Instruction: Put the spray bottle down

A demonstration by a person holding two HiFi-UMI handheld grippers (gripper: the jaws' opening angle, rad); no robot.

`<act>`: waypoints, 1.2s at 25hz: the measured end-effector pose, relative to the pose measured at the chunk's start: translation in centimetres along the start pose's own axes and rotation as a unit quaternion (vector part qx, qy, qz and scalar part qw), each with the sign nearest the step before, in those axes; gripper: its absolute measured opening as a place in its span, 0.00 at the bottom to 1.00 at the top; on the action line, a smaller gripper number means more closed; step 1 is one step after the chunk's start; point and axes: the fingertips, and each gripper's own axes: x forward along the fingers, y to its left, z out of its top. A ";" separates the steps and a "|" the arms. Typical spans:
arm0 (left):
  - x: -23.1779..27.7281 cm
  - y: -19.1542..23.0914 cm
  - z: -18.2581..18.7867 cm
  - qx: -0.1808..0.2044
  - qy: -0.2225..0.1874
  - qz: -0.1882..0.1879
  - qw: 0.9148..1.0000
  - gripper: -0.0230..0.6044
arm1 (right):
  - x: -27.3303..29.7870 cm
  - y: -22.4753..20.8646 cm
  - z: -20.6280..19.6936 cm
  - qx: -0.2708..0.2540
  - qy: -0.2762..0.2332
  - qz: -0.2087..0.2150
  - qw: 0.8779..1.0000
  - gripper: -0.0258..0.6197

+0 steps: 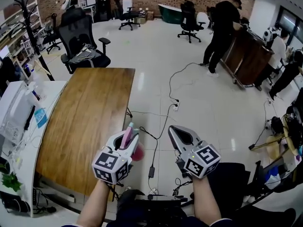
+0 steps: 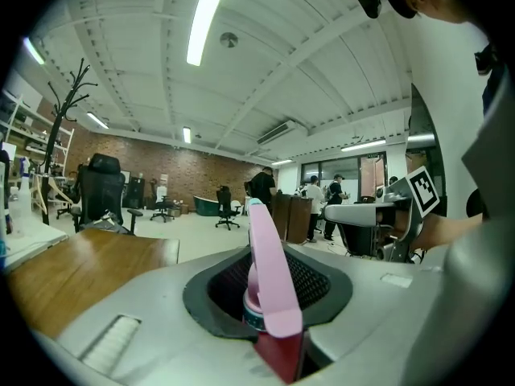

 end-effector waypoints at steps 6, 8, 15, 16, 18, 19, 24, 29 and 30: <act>4.4 0.9 1.2 0.008 -0.002 0.002 1.000 0.21 | 1.4 -4.0 0.2 0.000 0.000 0.004 1.000 0.04; 6.5 1.3 1.6 0.006 -0.009 -0.001 1.000 0.21 | 2.1 -5.5 0.3 -0.004 0.005 0.004 1.000 0.04; 15.1 5.7 2.6 -0.003 -0.015 -0.019 1.000 0.21 | 8.4 -12.2 1.2 -0.018 0.013 -0.003 1.000 0.04; 16.6 6.6 3.1 0.000 -0.015 -0.021 1.000 0.21 | 9.7 -13.2 1.4 -0.020 0.014 -0.004 1.000 0.04; 19.6 8.9 4.3 0.006 -0.015 -0.023 1.000 0.21 | 12.6 -15.5 2.2 -0.023 0.014 -0.011 1.000 0.04; 21.0 10.2 4.9 0.009 -0.015 -0.024 1.000 0.21 | 14.0 -16.6 2.6 -0.023 0.014 -0.015 1.000 0.04; 26.7 15.5 7.3 0.004 -0.017 -0.026 1.000 0.21 | 20.9 -21.5 4.2 -0.024 0.017 -0.018 0.999 0.04; 29.5 20.3 8.5 -0.004 -0.019 -0.009 1.000 0.21 | 26.7 -24.0 6.3 -0.031 0.007 -0.004 0.999 0.04; 29.7 21.3 8.5 -0.006 -0.018 -0.002 1.000 0.21 | 27.7 -24.2 6.5 -0.032 0.006 0.001 0.999 0.04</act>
